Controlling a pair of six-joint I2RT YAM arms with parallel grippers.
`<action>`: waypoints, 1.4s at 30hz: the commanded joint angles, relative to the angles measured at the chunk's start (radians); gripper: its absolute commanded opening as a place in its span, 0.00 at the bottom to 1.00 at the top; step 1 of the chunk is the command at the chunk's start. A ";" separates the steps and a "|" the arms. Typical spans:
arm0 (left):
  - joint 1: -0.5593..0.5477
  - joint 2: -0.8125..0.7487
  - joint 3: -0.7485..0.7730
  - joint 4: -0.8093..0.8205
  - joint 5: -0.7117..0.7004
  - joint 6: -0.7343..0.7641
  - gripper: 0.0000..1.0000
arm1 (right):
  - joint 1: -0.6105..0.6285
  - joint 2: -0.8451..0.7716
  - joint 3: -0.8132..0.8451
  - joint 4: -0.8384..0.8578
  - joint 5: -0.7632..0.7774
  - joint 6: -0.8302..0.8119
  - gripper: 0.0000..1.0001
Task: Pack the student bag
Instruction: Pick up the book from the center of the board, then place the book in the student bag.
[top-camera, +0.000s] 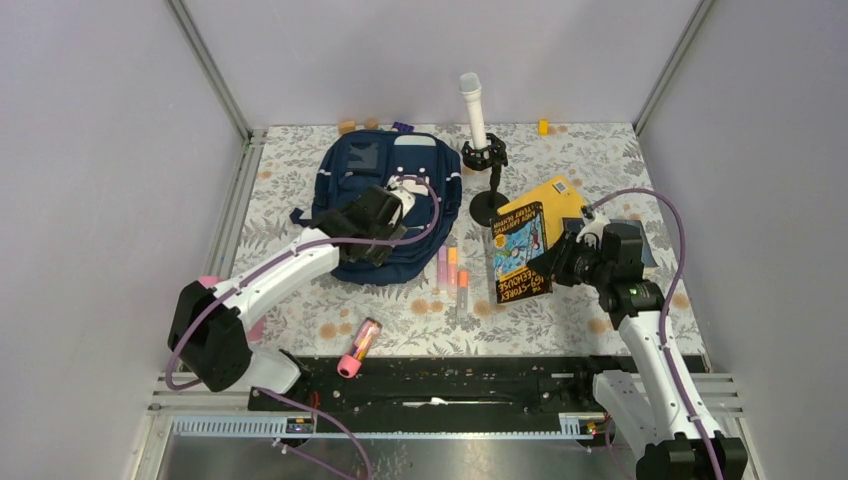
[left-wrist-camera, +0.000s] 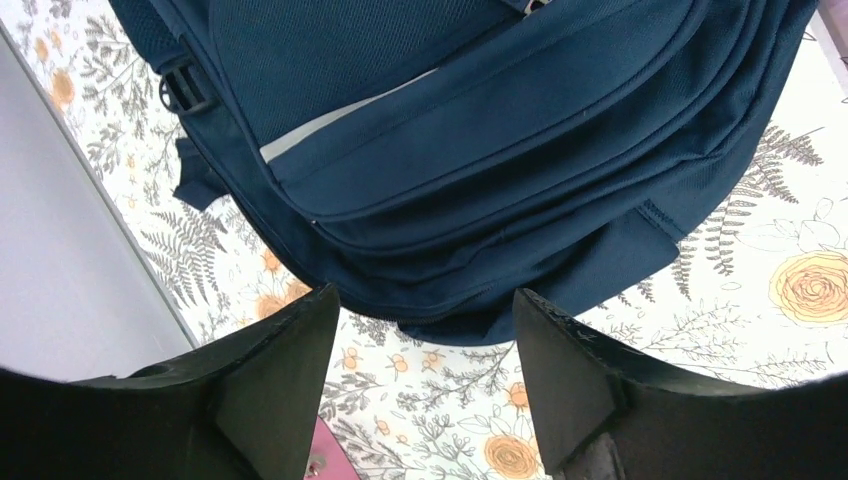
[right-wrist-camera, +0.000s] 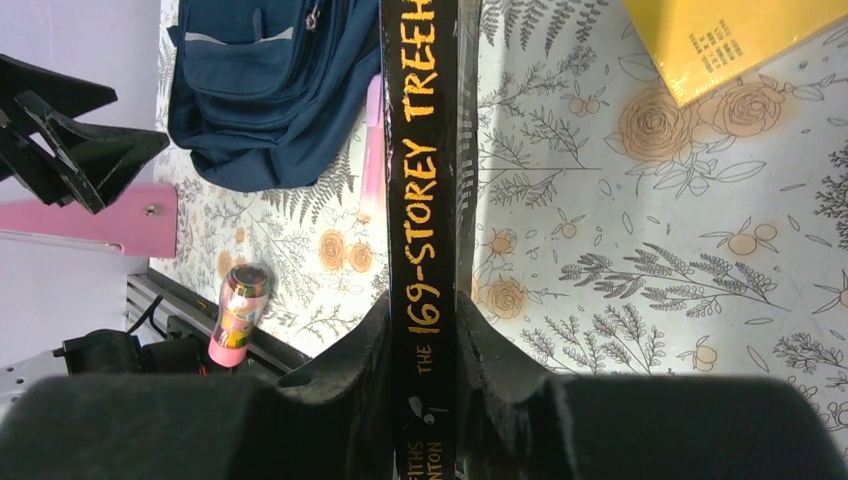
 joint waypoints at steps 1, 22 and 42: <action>0.005 0.037 0.007 0.075 0.015 0.062 0.66 | 0.005 -0.013 -0.009 0.054 -0.052 -0.015 0.00; 0.006 0.181 0.042 -0.016 0.123 0.017 0.54 | 0.005 -0.031 -0.048 0.053 -0.072 -0.007 0.00; 0.007 0.207 0.102 -0.053 0.037 -0.063 0.00 | 0.004 -0.035 -0.060 0.050 -0.081 -0.008 0.00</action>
